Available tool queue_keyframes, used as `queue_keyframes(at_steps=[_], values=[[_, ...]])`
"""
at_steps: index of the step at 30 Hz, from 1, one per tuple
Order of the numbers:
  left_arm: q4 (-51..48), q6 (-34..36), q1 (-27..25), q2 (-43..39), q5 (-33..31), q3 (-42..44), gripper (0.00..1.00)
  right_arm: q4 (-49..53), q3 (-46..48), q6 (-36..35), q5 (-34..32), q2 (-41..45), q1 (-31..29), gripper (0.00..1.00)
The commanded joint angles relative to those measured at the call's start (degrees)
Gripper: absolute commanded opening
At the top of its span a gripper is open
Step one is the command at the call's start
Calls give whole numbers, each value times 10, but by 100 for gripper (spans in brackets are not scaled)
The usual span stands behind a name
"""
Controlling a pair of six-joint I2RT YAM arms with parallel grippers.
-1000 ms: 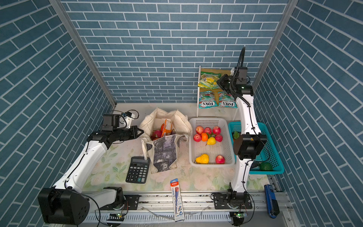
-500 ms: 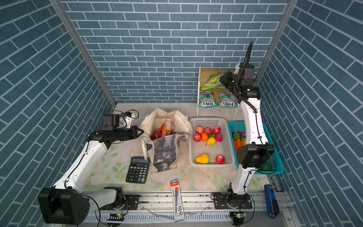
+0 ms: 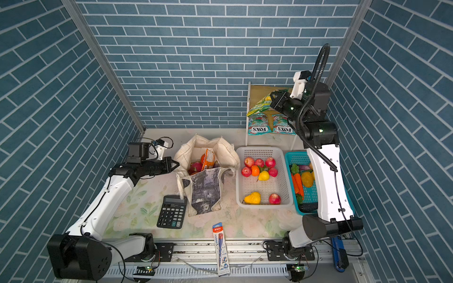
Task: Place the food into the grocery bag and tie it
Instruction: 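Carry the green candy bag with the right gripper into the tote bag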
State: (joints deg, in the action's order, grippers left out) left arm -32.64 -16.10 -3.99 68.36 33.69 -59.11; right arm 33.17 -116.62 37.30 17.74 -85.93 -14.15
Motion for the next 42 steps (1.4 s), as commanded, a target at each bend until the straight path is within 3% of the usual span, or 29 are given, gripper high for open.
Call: queue_keyframes(at_steps=[1, 23, 42], values=[[12, 4, 6, -9, -7, 7, 0, -11, 20, -47, -5, 21, -33, 0], [11, 5, 6, -5, -8, 7, 0, 21, 94, -129, -18, -26, -212, 0], [10, 5, 6, -7, -6, 7, 0, -5, 147, -127, -27, -81, -246, 0]])
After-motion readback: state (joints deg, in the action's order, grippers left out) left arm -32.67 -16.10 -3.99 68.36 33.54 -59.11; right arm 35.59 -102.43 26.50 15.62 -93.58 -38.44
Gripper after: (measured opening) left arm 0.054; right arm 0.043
